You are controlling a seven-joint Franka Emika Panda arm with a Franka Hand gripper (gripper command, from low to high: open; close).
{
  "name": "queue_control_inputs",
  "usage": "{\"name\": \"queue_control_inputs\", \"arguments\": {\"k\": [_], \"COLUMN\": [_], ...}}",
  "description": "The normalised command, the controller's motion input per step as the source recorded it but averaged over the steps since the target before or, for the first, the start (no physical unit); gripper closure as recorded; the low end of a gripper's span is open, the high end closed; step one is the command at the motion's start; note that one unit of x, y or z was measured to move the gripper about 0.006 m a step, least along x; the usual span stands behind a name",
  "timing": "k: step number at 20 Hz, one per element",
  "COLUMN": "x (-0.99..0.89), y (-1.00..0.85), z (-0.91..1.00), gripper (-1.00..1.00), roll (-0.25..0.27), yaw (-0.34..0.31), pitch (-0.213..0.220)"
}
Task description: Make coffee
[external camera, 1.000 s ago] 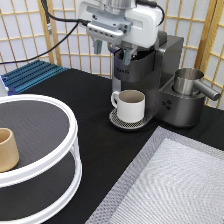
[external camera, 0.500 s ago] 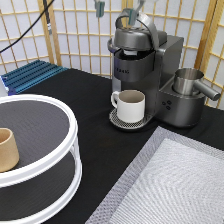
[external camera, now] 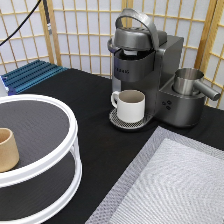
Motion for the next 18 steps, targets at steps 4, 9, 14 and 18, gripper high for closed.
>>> {"name": "queue_control_inputs", "arguments": {"k": [4,9,14,18], "x": [0.25,0.07,0.10,0.11], "y": [0.00,0.16,0.17,0.04], "z": [-0.24,-0.12,-0.02,-0.11], "gripper": [-1.00,-1.00,-1.00,-1.00], "roll": [-0.004,-0.052,-0.070,-0.048], "yaw": [-0.090,-0.059,-0.055,-0.041], "pitch": [0.047,0.090,0.080,0.065]}}
